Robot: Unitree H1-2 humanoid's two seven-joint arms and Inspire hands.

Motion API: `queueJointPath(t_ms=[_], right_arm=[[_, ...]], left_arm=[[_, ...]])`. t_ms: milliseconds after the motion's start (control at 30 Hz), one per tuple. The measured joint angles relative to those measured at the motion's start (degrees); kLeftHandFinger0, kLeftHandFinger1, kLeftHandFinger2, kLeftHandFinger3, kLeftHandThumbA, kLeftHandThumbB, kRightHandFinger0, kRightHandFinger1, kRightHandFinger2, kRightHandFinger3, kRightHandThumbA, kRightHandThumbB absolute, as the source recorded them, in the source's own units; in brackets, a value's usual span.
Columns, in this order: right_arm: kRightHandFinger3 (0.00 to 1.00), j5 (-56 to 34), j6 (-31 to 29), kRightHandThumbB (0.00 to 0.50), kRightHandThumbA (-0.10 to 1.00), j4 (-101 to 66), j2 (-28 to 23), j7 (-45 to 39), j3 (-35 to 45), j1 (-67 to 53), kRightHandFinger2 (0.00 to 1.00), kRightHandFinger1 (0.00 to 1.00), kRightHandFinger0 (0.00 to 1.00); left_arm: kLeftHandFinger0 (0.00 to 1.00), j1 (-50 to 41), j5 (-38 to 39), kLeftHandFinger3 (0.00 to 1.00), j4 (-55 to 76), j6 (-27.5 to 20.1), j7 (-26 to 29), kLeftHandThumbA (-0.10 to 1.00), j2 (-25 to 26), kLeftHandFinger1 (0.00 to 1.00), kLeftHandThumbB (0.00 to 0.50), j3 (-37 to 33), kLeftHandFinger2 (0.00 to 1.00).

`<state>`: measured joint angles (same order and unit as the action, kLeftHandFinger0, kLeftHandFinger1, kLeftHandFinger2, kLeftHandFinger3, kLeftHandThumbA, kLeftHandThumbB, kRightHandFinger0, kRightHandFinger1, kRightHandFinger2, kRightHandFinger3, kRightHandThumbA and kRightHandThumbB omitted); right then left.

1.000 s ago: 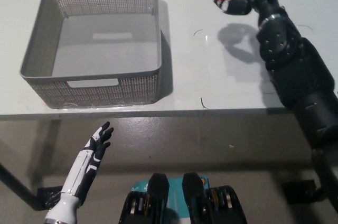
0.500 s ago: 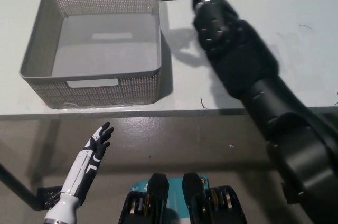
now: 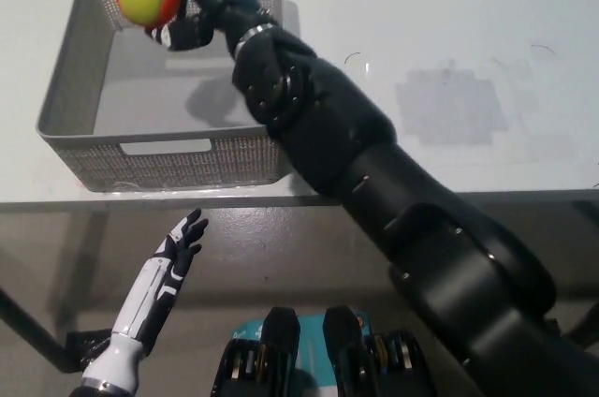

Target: Use the right hand to pick up a tennis ball and put it into a container on the left side

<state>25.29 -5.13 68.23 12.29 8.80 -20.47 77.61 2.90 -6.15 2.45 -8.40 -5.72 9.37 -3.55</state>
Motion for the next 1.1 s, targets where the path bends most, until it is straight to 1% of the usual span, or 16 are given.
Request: queueJointPath(t_ms=[33,100,167,233,333,433,467,500,533,567,600,633,667,767,867,1100], right_arm=[[0.61,0.2,-0.3,0.003,0.54,0.8,0.2,0.2,-0.4,0.0,0.53,0.24,0.0],[0.55,0.6,-0.9,0.0,0.56,2.6,0.7,0.6,-1.1,0.0,0.48,0.19,0.0],[0.53,0.9,-1.1,0.0,0.54,4.0,0.9,1.0,-2.1,0.0,0.45,0.15,0.0],[0.45,1.6,-1.5,0.001,0.47,5.4,1.1,1.5,-3.3,-0.1,0.38,0.11,0.0],[0.48,2.4,-2.1,0.001,0.51,6.7,1.3,2.1,-4.6,-0.1,0.4,0.12,0.0],[0.4,3.1,-2.1,0.002,0.56,8.0,1.3,2.3,-6.0,-0.1,0.38,0.11,0.0],[0.34,3.3,-2.0,0.022,0.55,8.5,1.3,2.3,-6.7,-0.1,0.32,0.07,0.0],[0.29,3.5,-1.9,0.052,0.61,8.9,1.3,2.3,-7.2,-0.1,0.28,0.05,0.0],[0.38,3.8,-1.7,0.121,0.72,9.3,1.3,2.3,-7.7,-0.1,0.28,0.06,0.03],[0.67,4.2,-1.5,0.221,0.82,9.8,1.3,2.3,-8.4,-0.2,0.51,0.29,0.19],[1.0,4.5,-1.1,0.268,0.94,10.1,1.3,2.3,-8.9,-0.2,0.75,0.55,0.45],[1.0,4.8,-0.6,0.33,1.0,10.3,1.3,2.3,-9.5,-0.1,1.0,0.92,0.77],[1.0,5.0,-0.1,0.395,1.0,10.6,1.2,2.1,-9.9,-0.1,1.0,1.0,1.0],[1.0,5.4,1.0,0.469,1.0,10.7,1.0,1.2,-10.3,-0.1,1.0,1.0,1.0],[1.0,5.5,2.0,0.493,1.0,10.7,0.7,0.4,-10.2,0.0,1.0,1.0,1.0],[1.0,5.7,3.4,0.498,1.0,9.9,-0.6,-0.8,-10.2,0.3,1.0,1.0,1.0]], left_arm=[[1.0,0.1,0.0,1.0,0.1,0.1,-0.1,1.0,0.0,1.0,0.181,0.0,1.0],[1.0,0.2,0.0,1.0,0.3,0.3,-0.2,1.0,0.0,1.0,0.171,0.0,1.0],[1.0,0.3,0.0,1.0,0.4,0.4,-0.2,1.0,0.0,1.0,0.161,0.0,1.0],[1.0,0.4,0.0,1.0,0.3,0.5,-0.2,1.0,0.1,1.0,0.162,0.0,1.0],[1.0,0.5,0.0,1.0,0.3,0.6,-0.2,1.0,0.1,1.0,0.157,-0.1,1.0],[1.0,0.6,0.0,1.0,0.3,0.7,-0.3,1.0,0.2,1.0,0.146,-0.1,1.0],[1.0,0.7,0.0,1.0,0.3,0.7,-0.3,1.0,0.2,1.0,0.145,-0.1,1.0],[1.0,0.7,0.0,1.0,0.3,0.7,-0.4,1.0,0.3,1.0,0.147,-0.1,1.0],[1.0,0.8,0.0,1.0,0.3,0.7,-0.5,1.0,0.3,1.0,0.149,-0.1,1.0],[1.0,0.9,0.0,1.0,0.3,0.8,-0.6,1.0,0.4,1.0,0.151,-0.1,1.0],[1.0,1.0,-0.1,1.0,0.3,0.8,-0.7,1.0,0.4,1.0,0.152,-0.1,1.0],[1.0,1.1,-0.1,1.0,0.3,0.8,-0.7,1.0,0.5,1.0,0.151,-0.1,1.0],[1.0,1.3,-0.1,1.0,0.3,0.9,-0.8,1.0,0.5,1.0,0.15,-0.2,1.0],[1.0,1.7,-0.1,1.0,0.3,1.0,-1.0,1.0,0.7,1.0,0.154,-0.2,1.0],[1.0,1.9,-0.1,1.0,0.3,1.2,-1.2,1.0,0.8,1.0,0.151,-0.2,1.0],[1.0,2.3,-0.1,1.0,0.3,1.6,-1.3,1.0,0.9,1.0,0.156,-0.2,1.0]])
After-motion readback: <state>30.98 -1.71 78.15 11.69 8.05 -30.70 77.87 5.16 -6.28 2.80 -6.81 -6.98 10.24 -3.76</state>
